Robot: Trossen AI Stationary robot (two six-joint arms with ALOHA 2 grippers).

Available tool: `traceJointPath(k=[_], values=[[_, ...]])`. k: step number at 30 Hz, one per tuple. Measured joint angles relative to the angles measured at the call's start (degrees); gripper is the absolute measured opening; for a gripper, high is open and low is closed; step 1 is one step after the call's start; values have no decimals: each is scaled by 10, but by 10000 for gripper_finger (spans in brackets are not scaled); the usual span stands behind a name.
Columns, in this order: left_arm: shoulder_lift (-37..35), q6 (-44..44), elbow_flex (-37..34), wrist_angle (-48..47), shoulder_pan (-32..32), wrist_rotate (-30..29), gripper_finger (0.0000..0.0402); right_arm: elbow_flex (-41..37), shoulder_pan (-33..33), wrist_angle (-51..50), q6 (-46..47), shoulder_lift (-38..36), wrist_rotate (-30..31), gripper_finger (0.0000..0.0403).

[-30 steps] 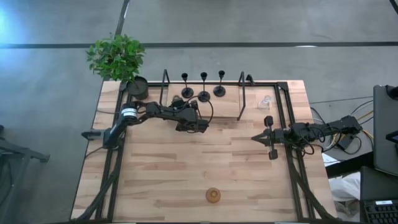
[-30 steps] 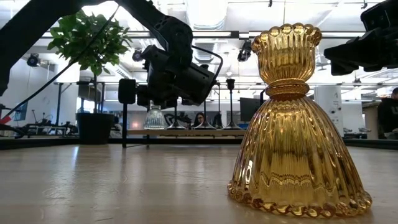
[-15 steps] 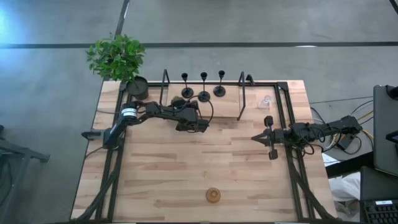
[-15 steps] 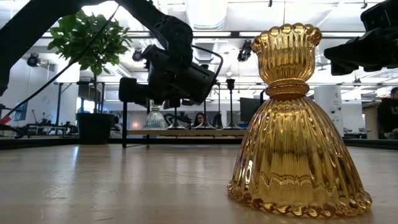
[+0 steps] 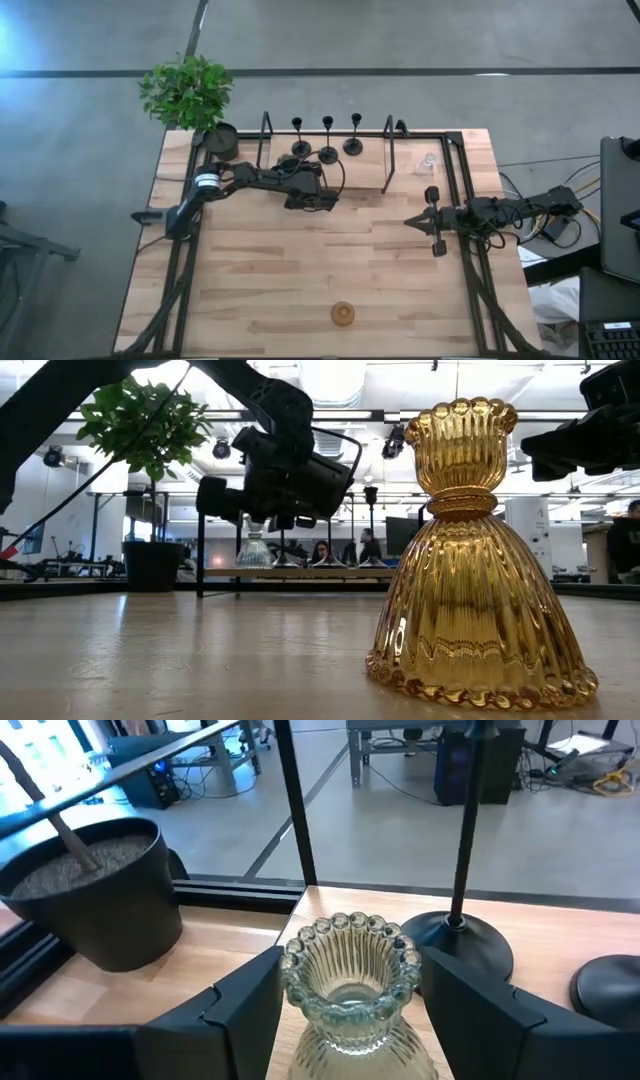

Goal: Pick & Place candle stick holders
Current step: Put the green glass candle holder on the shelf

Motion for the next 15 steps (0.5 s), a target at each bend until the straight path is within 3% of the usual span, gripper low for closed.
traceJointPath(k=[15], values=[[-1, 25, 21, -54, 0, -4, 233, 0, 0, 0, 0, 0, 0, 8]])
